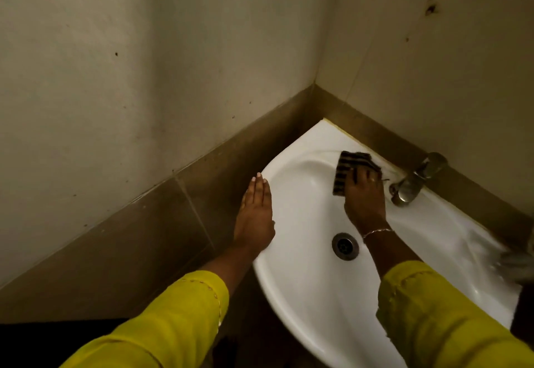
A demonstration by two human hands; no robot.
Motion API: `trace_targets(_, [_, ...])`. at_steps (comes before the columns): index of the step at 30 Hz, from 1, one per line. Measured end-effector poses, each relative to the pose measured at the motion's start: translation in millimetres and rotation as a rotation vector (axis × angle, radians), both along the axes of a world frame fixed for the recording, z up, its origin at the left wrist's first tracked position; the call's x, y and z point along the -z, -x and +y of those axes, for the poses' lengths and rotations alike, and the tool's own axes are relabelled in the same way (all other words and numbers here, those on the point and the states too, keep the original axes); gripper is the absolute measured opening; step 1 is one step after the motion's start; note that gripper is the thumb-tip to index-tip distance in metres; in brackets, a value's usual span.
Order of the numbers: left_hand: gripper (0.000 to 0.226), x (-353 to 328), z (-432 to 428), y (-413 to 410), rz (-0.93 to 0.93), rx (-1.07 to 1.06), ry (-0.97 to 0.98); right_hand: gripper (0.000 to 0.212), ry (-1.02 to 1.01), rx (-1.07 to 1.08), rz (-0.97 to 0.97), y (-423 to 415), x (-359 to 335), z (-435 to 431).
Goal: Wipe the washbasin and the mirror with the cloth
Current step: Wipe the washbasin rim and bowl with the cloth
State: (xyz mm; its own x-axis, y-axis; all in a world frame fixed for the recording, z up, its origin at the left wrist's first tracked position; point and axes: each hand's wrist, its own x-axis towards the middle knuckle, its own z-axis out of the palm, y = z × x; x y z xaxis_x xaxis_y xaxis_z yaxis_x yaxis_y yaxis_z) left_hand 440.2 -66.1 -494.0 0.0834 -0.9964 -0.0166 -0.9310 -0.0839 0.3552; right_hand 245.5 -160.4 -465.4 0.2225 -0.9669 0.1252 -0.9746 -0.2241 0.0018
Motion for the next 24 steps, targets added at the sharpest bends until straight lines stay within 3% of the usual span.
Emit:
trace_targets(3, [0.087,0,-1,0,-0.005,-0.008,0.001,0.059,-0.113,0.027,0.068,-3,6,-2])
trace_targets(8, [0.086,-3,-1,2,-0.011,-0.024,-0.017,0.082,-0.001,-0.055,0.167,7,19,-17])
trace_targets(11, [0.086,-4,-2,2,0.001,-0.032,-0.018,0.067,0.006,0.054,0.318,13,21,-15])
trace_targets(13, [0.086,-5,-2,2,0.005,-0.039,-0.022,0.056,-0.11,0.096,0.353,8,10,-7])
trace_targets(16, [0.085,-7,-2,3,-0.002,-0.045,-0.026,0.06,-0.065,0.185,0.346,5,6,-1])
trace_targets(20, [0.085,-7,-1,3,-0.012,-0.056,-0.03,0.077,-0.184,0.245,0.105,7,18,-18])
trace_targets(24, [0.086,-5,-2,2,-0.013,-0.073,-0.026,0.069,-0.191,0.252,-0.118,-3,17,-38])
